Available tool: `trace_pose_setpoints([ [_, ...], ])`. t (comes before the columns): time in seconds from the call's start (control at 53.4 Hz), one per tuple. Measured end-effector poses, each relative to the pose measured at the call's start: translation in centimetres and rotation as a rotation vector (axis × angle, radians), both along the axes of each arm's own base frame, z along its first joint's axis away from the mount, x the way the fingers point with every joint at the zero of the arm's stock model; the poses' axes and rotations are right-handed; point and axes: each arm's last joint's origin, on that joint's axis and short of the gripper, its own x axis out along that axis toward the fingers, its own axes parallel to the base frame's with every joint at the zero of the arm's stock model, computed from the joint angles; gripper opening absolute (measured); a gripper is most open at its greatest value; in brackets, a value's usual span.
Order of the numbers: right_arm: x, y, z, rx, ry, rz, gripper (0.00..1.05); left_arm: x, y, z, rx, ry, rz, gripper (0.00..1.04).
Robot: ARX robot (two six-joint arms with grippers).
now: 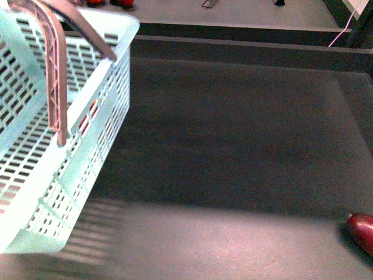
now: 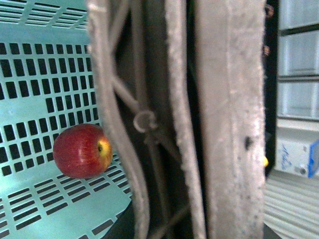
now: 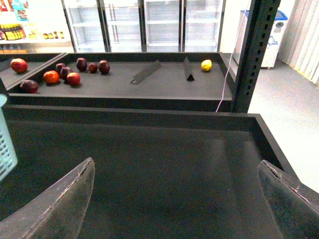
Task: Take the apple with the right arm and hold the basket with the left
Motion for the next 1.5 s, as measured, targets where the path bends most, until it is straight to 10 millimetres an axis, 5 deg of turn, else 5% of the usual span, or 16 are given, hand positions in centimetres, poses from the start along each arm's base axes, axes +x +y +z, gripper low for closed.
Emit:
trace_pose_setpoints([
  [0.243, 0.0, 0.0, 0.0, 0.000, 0.000, 0.000, 0.96, 2.8, 1.6, -4.4, -0.015, 0.114, 0.093, 0.15],
  [0.917, 0.0, 0.0, 0.0, 0.000, 0.000, 0.000, 0.96, 5.2, 0.3, -6.8, -0.059, 0.086, 0.063, 0.15],
  [1.067, 0.0, 0.0, 0.0, 0.000, 0.000, 0.000, 0.96, 4.1, 0.2, -6.6, -0.076, 0.101, 0.062, 0.48],
  [1.273, 0.0, 0.0, 0.0, 0.000, 0.000, 0.000, 0.96, 0.0, 0.7, -2.8, -0.075, 0.063, 0.083, 0.94],
  [1.498, 0.0, 0.0, 0.0, 0.000, 0.000, 0.000, 0.96, -4.5, 1.7, -0.1, -0.061, 0.036, 0.125, 0.98],
])
